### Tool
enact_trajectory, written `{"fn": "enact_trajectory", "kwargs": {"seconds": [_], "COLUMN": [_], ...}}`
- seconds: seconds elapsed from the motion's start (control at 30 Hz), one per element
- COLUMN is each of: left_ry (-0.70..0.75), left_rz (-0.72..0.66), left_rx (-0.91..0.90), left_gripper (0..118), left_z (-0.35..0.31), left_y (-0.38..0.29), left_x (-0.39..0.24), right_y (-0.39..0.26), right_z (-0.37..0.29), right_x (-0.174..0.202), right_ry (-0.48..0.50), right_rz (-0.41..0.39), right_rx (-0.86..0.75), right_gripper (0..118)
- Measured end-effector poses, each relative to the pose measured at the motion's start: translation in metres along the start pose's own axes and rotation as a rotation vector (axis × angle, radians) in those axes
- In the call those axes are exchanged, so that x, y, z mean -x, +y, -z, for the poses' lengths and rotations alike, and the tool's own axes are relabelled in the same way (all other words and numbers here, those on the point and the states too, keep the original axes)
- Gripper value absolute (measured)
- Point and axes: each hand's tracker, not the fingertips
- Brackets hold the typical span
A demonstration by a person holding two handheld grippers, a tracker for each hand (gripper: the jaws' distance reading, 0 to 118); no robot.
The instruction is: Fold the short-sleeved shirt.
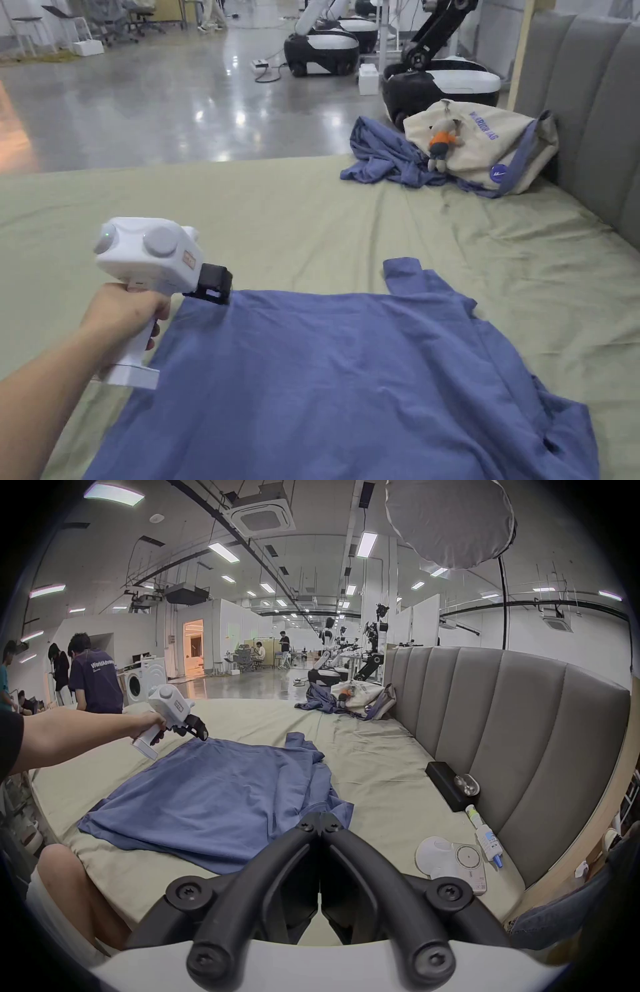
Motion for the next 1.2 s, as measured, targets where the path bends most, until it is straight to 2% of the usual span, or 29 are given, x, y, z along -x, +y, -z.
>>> {"fn": "enact_trajectory", "kwargs": {"seconds": [0.03, 0.07, 0.13, 0.3, 0.47, 0.5, 0.53, 0.57, 0.6, 0.63, 0.67, 0.77, 0.83, 0.9, 0.93, 0.97, 1.03, 1.1, 1.2], "left_ry": [-0.017, -0.024, 0.005, -0.008, -0.062, -0.062, -0.062, -0.065, -0.070, -0.078, -0.077, -0.075, -0.074, -0.086, -0.090, -0.088, -0.090, -0.088, -0.089], "left_rz": [0.010, 0.017, 0.032, 0.071, -0.018, -0.026, -0.027, -0.024, -0.022, -0.018, -0.014, -0.024, -0.053, -0.093, -0.097, -0.097, -0.075, -0.068, -0.065], "left_rx": [0.014, 0.016, -0.024, -0.047, -0.082, -0.085, -0.086, -0.090, -0.095, -0.097, -0.099, -0.103, -0.116, -0.117, -0.119, -0.123, -0.123, -0.111, -0.113], "left_gripper": [65, 50, 2, 3, 3, 3, 3, 3, 3, 3, 3, 3, 3, 3, 3, 3, 3, 3, 3], "left_z": [0.002, 0.000, -0.009, -0.017, -0.050, -0.054, -0.058, -0.062, -0.064, -0.066, -0.069, -0.072, -0.078, -0.078, -0.078, -0.078, -0.076, -0.076, -0.076], "left_y": [-0.003, -0.003, -0.007, 0.004, -0.011, -0.013, -0.016, -0.020, -0.021, -0.023, -0.025, -0.027, -0.032, -0.034, -0.036, -0.038, -0.038, -0.039, -0.036], "left_x": [-0.001, -0.004, -0.010, -0.006, -0.001, 0.001, 0.003, 0.003, 0.004, 0.005, 0.004, 0.011, 0.018, 0.027, 0.028, 0.028, 0.025, 0.022, 0.024], "right_y": [0.000, -0.001, -0.003, -0.006, 0.005, 0.011, 0.021, 0.031, 0.041, 0.059, 0.070, 0.112, 0.122, 0.120, 0.116, 0.111, 0.101, 0.094, 0.083], "right_z": [0.000, -0.001, -0.003, -0.005, 0.010, 0.019, 0.034, 0.050, 0.069, 0.094, 0.114, 0.216, 0.284, 0.344, 0.367, 0.387, 0.410, 0.422, 0.427], "right_x": [-0.001, -0.001, -0.001, -0.006, -0.009, -0.010, -0.013, -0.017, -0.020, -0.020, -0.023, -0.033, -0.035, -0.042, -0.044, -0.048, -0.053, -0.052, -0.051], "right_ry": [0.003, 0.005, 0.000, 0.008, 0.006, 0.014, 0.044, 0.073, 0.105, 0.130, 0.142, 0.184, 0.184, 0.193, 0.177, 0.181, 0.128, 0.098, 0.124], "right_rz": [-0.004, -0.006, -0.008, 0.006, -0.013, -0.013, -0.021, -0.030, -0.023, -0.024, -0.011, 0.055, 0.031, 0.048, 0.087, 0.128, 0.172, 0.160, 0.155], "right_rx": [0.003, 0.006, 0.008, 0.017, 0.021, 0.026, 0.047, 0.053, 0.076, 0.097, 0.079, 0.231, 0.351, 0.506, 0.554, 0.595, 0.652, 0.696, 0.734], "right_gripper": [2, 2, 2, 2, 3, 8, 30, 75, 107, 118, 118, 118, 118, 113, 109, 106, 106, 106, 106]}}
